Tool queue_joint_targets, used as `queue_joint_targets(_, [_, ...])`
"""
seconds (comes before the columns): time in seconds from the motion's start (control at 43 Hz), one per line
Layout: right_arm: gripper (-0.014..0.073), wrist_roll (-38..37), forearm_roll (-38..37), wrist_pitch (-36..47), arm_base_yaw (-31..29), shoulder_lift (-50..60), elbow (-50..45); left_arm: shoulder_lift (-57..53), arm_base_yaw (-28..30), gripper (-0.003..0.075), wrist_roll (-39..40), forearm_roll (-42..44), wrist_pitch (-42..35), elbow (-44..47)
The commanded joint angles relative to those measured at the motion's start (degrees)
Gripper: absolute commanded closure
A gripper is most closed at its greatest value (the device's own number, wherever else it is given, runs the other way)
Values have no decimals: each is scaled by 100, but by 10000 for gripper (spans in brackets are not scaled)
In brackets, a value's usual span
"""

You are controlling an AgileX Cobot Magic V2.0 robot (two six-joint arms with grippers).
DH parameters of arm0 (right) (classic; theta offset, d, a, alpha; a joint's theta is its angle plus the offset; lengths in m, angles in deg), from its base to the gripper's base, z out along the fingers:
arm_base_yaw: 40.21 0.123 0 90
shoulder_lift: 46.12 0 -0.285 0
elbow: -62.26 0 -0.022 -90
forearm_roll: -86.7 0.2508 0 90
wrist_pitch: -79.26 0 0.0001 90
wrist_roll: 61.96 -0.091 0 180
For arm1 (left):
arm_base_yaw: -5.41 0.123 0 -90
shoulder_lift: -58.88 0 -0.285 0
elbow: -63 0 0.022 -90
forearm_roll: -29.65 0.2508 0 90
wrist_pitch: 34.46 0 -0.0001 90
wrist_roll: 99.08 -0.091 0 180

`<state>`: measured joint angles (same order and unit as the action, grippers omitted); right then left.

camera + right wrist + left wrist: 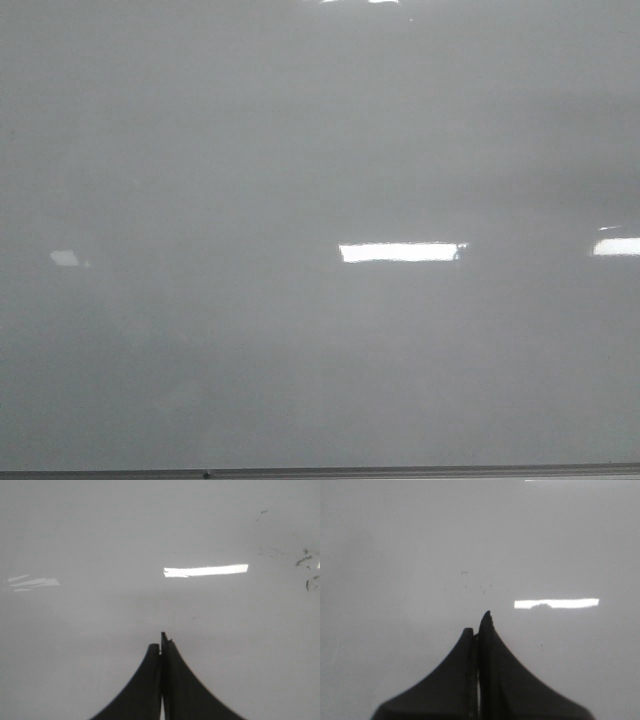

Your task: Write number 7 on whiteboard

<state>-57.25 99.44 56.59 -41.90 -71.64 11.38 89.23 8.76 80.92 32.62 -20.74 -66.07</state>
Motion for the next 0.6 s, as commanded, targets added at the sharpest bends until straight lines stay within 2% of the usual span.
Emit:
queue_joint_targets(0.0, [656, 18, 45, 350, 4, -153, 207, 269, 10, 734, 0, 24, -444, -212])
queue_joint_targets(0.093, [579, 18, 45, 341, 4, -153, 207, 341, 10, 648, 0, 24, -433, -184])
queue_joint_targets(0.186, [418, 18, 45, 341, 4, -153, 207, 344, 10, 430, 0, 24, -433, -132])
queue_joint_targets(0.233, [320, 18, 45, 341, 4, -153, 207, 344, 10, 289, 0, 13, -444, -106])
queue_joint_targets(0.326, [124, 18, 45, 341, 4, -153, 196, 344, 10, 109, 0, 13, -444, -66])
queue_joint_targets(0.372, [53, 18, 45, 341, 4, -153, 196, 344, 10, 63, 0, 13, -444, -51])
queue_joint_targets(0.419, [17, 18, 45, 341, 4, -153, 196, 344, 10, 55, 0, -59, -444, -41])
queue_joint_targets(0.581, [0, 18, 45, 341, 4, -153, 196, 649, 10, 73, 0, -297, -250, -54])
